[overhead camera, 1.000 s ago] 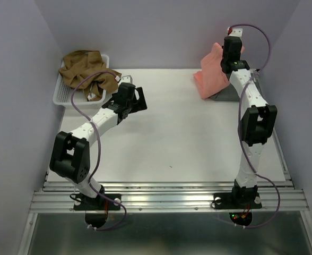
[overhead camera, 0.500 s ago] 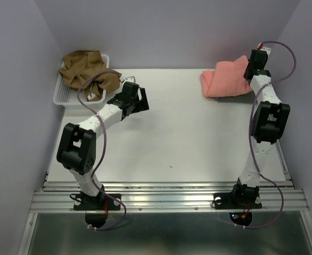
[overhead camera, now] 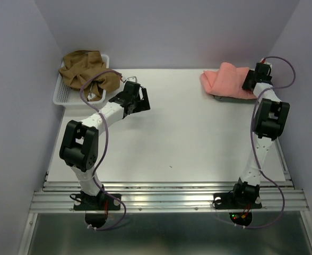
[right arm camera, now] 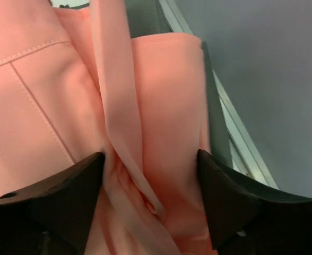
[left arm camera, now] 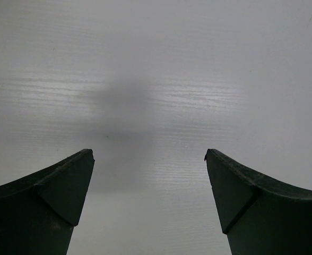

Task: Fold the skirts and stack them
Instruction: Neatly place the folded skirt to the corner, then grab the skirt from the pile

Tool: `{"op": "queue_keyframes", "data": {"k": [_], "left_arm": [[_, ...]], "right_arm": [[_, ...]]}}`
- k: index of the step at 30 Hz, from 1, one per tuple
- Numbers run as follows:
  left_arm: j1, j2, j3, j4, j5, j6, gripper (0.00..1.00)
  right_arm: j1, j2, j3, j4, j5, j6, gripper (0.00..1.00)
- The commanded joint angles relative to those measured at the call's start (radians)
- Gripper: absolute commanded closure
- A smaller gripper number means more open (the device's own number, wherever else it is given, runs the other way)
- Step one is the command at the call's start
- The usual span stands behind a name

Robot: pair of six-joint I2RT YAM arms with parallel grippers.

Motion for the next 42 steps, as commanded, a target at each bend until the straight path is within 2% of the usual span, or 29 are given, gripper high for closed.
{"op": "queue_keyframes", "data": {"k": [1,4,6,13,15,19,23,26,27,30,33,35,36,38,42], "left_arm": [[0.006,-0.025,0.042,0.0,0.005,0.001,0.01],[0.005,-0.037,0.041,0.006,0.01,0.001,0.01],[0.006,-0.049,0.035,0.013,0.019,0.002,0.01],[0.003,-0.161,-0.016,0.055,0.03,0.008,0.01],[0.003,-0.193,-0.031,0.055,0.019,0.013,0.01],[0.005,-0.29,-0.044,0.05,-0.039,0.016,0.01],[0.052,-0.316,0.037,-0.002,-0.163,0.024,0.01],[0.14,-0.27,0.105,-0.02,-0.128,0.04,0.01],[0.202,-0.226,0.152,-0.017,-0.119,0.044,0.01],[0.314,-0.094,0.284,-0.008,-0.027,0.126,0.01],[0.38,0.041,0.508,-0.087,0.028,0.128,0.01],[0.442,0.179,0.629,-0.195,0.062,0.12,0.01],[0.46,0.26,0.741,-0.254,0.067,0.12,0.01],[0.496,0.325,0.859,-0.298,0.068,0.125,0.01],[0.529,0.431,0.895,-0.322,0.094,0.16,0.01]], "right_arm": [[-0.003,-0.049,0.045,0.055,0.006,-0.05,0.18],[-0.003,-0.14,0.03,0.033,-0.04,-0.056,0.11],[-0.003,-0.193,0.016,0.01,-0.075,-0.054,0.0],[0.024,-0.465,-0.069,-0.054,-0.316,-0.043,0.0],[0.047,-0.519,-0.1,-0.079,-0.339,-0.043,0.0],[0.118,-0.683,-0.259,-0.084,-0.362,0.002,0.0],[0.147,-0.937,-0.634,0.077,-0.45,0.165,0.0],[0.17,-1.026,-0.77,0.14,-0.529,0.231,0.0],[0.17,-1.071,-0.837,0.153,-0.536,0.243,0.0],[0.179,-1.111,-0.902,0.145,-0.571,0.239,0.0],[0.179,-1.106,-0.901,0.099,-0.559,0.217,0.0],[0.179,-1.077,-0.887,0.072,-0.548,0.197,0.0],[0.179,-1.067,-0.877,0.062,-0.542,0.193,0.0],[0.179,-1.034,-0.872,0.053,-0.543,0.19,0.0],[0.179,-1.001,-0.869,0.055,-0.54,0.182,0.0]]}}
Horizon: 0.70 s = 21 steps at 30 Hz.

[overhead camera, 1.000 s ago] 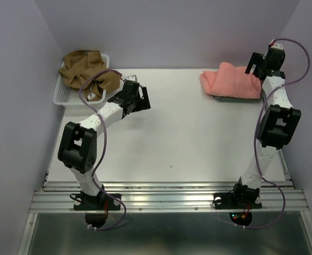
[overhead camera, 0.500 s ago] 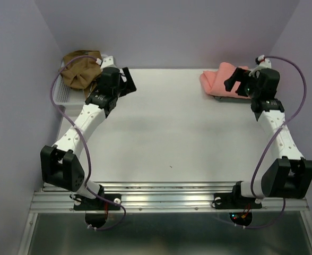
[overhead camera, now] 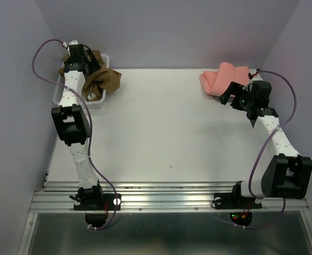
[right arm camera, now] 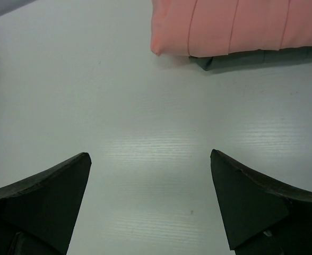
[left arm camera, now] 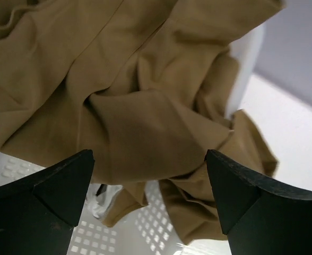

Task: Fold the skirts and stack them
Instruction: Grab the skirt from the pile

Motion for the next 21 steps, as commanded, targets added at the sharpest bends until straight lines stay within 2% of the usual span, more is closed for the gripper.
{"op": "queue_keyframes", "data": {"k": [1,4,7,8,9,10,12,14,15,18,21], "left_arm": [[0.023,0.032,0.044,-0.089,0.044,0.054,0.01],[0.035,0.09,0.019,-0.044,0.061,0.083,0.01],[0.052,0.199,0.128,-0.073,0.133,0.086,0.03],[0.057,0.222,0.163,-0.08,0.183,0.085,0.17],[0.061,0.243,0.242,-0.092,0.208,0.079,0.85],[0.067,0.263,0.279,-0.104,0.227,0.068,1.0],[0.075,0.236,0.286,-0.101,0.256,0.06,1.0],[0.075,0.118,0.22,-0.024,0.236,0.062,1.0],[0.077,0.013,0.139,0.009,0.222,0.062,1.0],[0.077,-0.156,0.006,0.123,0.195,0.045,1.0],[0.07,-0.409,-0.074,0.207,0.237,-0.007,1.0]], "right_arm": [[0.009,0.031,0.037,0.009,-0.002,-0.023,0.0],[0.009,0.031,0.033,0.009,0.01,-0.031,0.0],[0.009,0.028,0.031,0.009,0.01,-0.04,0.0],[0.009,0.028,0.031,0.013,0.002,-0.046,0.0],[0.009,0.029,0.033,0.013,-0.004,-0.053,0.0],[0.009,0.031,0.031,0.015,-0.008,-0.057,0.0],[0.009,0.028,0.028,0.023,-0.024,-0.058,0.0],[0.009,0.019,0.011,0.035,-0.053,-0.051,0.0],[0.009,0.014,0.007,0.038,-0.062,-0.047,0.0],[0.009,-0.015,-0.012,0.058,-0.091,-0.026,0.0],[0.009,-0.074,-0.056,0.104,-0.133,0.009,0.0]]}}
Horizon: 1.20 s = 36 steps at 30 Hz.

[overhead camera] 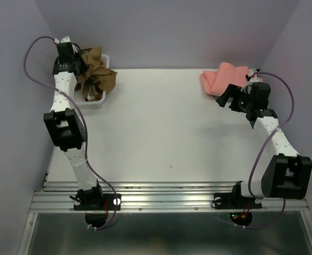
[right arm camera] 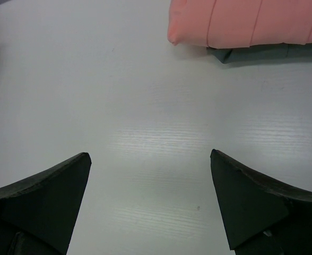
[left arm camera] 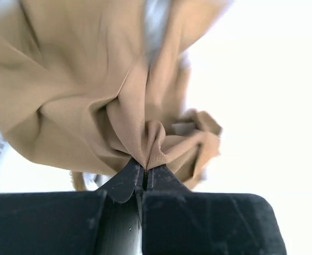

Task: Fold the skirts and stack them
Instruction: Grab the skirt from the pile, then move the skirt to the center of the board

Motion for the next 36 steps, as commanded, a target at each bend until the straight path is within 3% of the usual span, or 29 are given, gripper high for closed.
{"op": "queue_keyframes", "data": {"k": [1,2,6,7,10,11,15,19,23,26,30,31,32,35,36], "left_arm": [[-0.008,-0.44,-0.099,0.254,0.098,-0.065,1.0],[-0.018,-0.491,-0.099,0.284,0.099,-0.077,1.0],[-0.145,-0.781,-0.368,0.485,0.224,-0.139,1.0],[-0.237,-0.816,-0.409,0.53,0.255,-0.142,1.0],[-0.374,-0.883,-0.451,0.608,0.324,-0.145,1.0],[-0.443,-0.889,-0.448,0.626,0.349,-0.159,1.0],[-0.592,-0.903,-0.48,0.72,0.551,-0.229,1.0],[-0.715,-0.918,-0.483,0.731,0.555,-0.19,1.0],[-0.72,-0.962,-0.564,0.673,0.348,-0.137,1.0],[-0.718,-0.964,-0.639,0.569,-0.03,-0.12,1.0],[-0.692,-0.881,-0.72,0.394,-0.284,-0.148,0.98],[-0.683,-0.836,-0.743,0.33,-0.301,-0.16,0.88],[-0.66,-0.812,-0.766,0.306,-0.314,-0.182,0.67],[-0.629,-0.708,-0.838,0.214,-0.327,-0.226,0.23],[-0.628,-0.687,-0.845,0.191,-0.346,-0.239,0.16]], "right_arm": [[0.009,-0.116,-0.063,0.114,-0.056,0.056,0.0],[0.009,-0.132,-0.063,0.114,-0.039,0.074,0.0],[0.009,-0.218,-0.143,0.146,0.07,0.145,0.0],[0.009,-0.254,-0.154,0.148,0.102,0.162,0.0],[0.009,-0.317,-0.195,0.145,0.259,0.225,0.0],[0.009,-0.368,-0.207,0.142,0.392,0.267,0.0],[0.009,-0.518,-0.281,0.11,0.666,0.415,0.0],[0.009,-0.583,-0.292,0.114,0.673,0.348,0.0],[0.009,-0.529,-0.248,0.035,0.628,0.329,0.0],[0.009,-0.488,-0.231,0.027,0.549,0.303,0.0],[0.009,-0.442,-0.211,0.028,0.461,0.259,0.0],[0.009,-0.433,-0.208,0.028,0.438,0.243,0.0],[0.009,-0.413,-0.206,0.03,0.392,0.228,0.0],[0.009,-0.365,-0.206,0.045,0.281,0.214,0.0],[0.009,-0.35,-0.205,0.044,0.256,0.209,0.0]]}}
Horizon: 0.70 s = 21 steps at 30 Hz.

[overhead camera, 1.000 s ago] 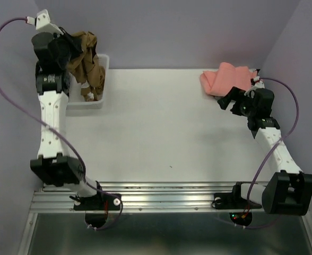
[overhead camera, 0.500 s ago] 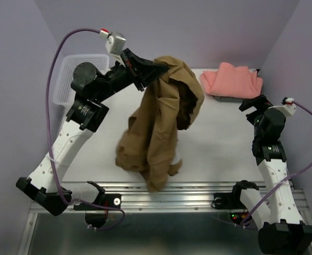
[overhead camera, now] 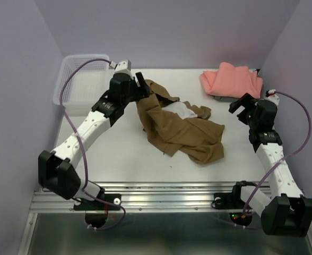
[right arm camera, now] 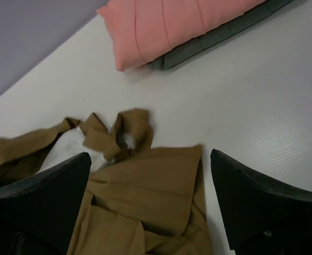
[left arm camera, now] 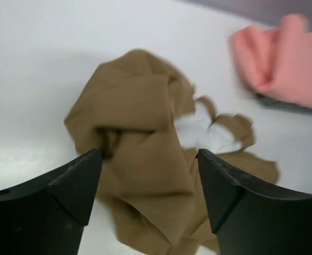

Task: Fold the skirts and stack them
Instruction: Move the skirt to the center of the board

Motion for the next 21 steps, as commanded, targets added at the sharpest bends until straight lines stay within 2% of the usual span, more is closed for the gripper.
{"op": "queue_keyframes", "data": {"k": [1,3,6,10,11,16,17,21], "left_arm": [[0.029,0.111,-0.068,-0.173,-0.176,-0.062,0.13],[0.029,0.11,-0.096,-0.187,-0.213,-0.076,0.02],[0.029,0.096,-0.129,-0.183,-0.224,-0.076,0.01],[0.029,0.091,-0.155,-0.23,-0.221,-0.101,0.01],[0.027,0.08,-0.172,-0.232,-0.218,-0.114,0.01],[0.031,0.048,-0.283,-0.193,-0.207,-0.142,0.01],[0.031,0.051,-0.284,-0.206,-0.201,-0.153,0.01],[0.031,0.024,-0.32,-0.201,-0.241,-0.177,0.01]], "right_arm": [[0.019,0.056,0.053,0.017,-0.174,-0.053,0.0],[0.079,0.103,0.07,-0.007,-0.156,-0.079,0.0],[0.134,0.145,0.089,-0.032,-0.108,-0.115,0.0],[0.269,0.166,0.107,-0.073,-0.042,-0.181,0.0],[0.357,0.18,0.109,-0.093,-0.006,-0.202,0.0],[0.622,0.245,0.089,-0.116,0.085,-0.202,0.0],[0.718,0.277,0.078,-0.107,0.137,-0.199,0.0],[0.852,0.41,0.089,-0.064,0.218,-0.123,0.0]]}}
